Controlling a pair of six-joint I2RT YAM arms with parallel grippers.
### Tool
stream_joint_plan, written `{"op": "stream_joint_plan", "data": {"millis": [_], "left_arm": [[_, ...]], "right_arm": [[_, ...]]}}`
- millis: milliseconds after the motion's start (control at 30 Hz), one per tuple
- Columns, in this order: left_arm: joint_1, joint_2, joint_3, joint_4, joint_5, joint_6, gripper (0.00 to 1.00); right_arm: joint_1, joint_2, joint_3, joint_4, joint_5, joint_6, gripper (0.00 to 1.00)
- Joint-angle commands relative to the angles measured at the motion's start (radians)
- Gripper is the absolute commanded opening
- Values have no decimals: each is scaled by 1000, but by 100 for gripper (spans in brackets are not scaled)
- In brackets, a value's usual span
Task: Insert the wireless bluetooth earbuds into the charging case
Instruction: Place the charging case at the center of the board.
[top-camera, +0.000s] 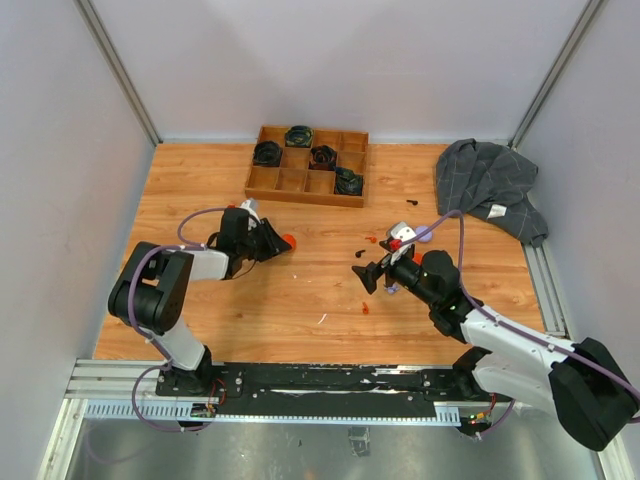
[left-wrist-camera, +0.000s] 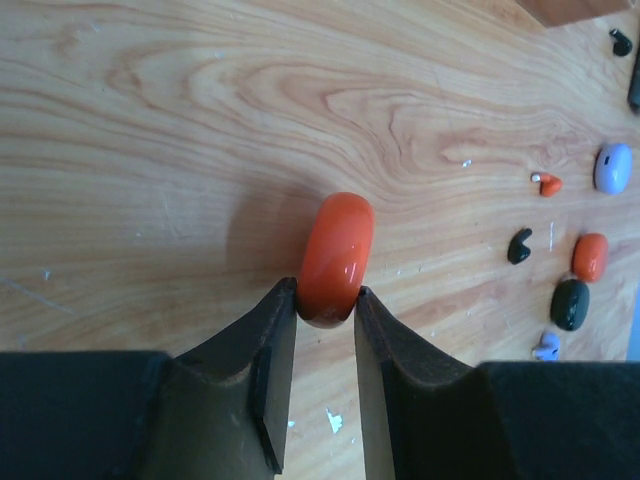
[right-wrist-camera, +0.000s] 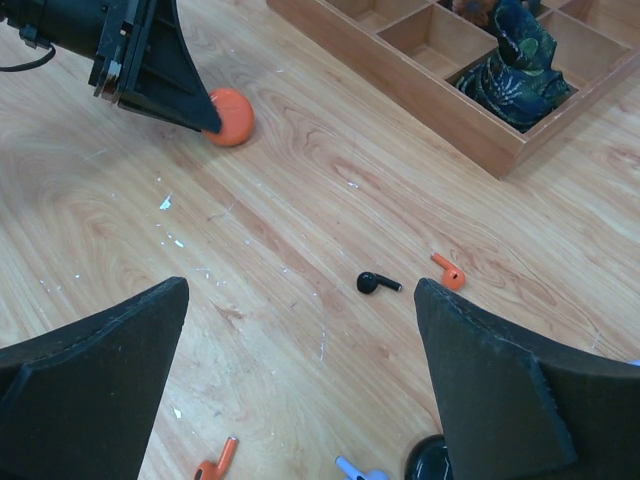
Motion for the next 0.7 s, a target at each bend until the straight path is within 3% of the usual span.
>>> {"op": "stream_joint_plan", "data": {"millis": [0,300,500,667], "left_arm": [[26,49,31,57,-6,-36,36],[36,-6,2,-14,-64,5,64],[36,-125,-20,-116,-156,66,78],[36,-250,-48,-181,-195,109,91]], "right_arm": [[-5,6,41,-24,35,-18,97],[-7,-10,52,-60,63,-15,97],[-7,-53,93,-222,181,-23,97],[-12,-19,192,-465,235,-1,96]]}}
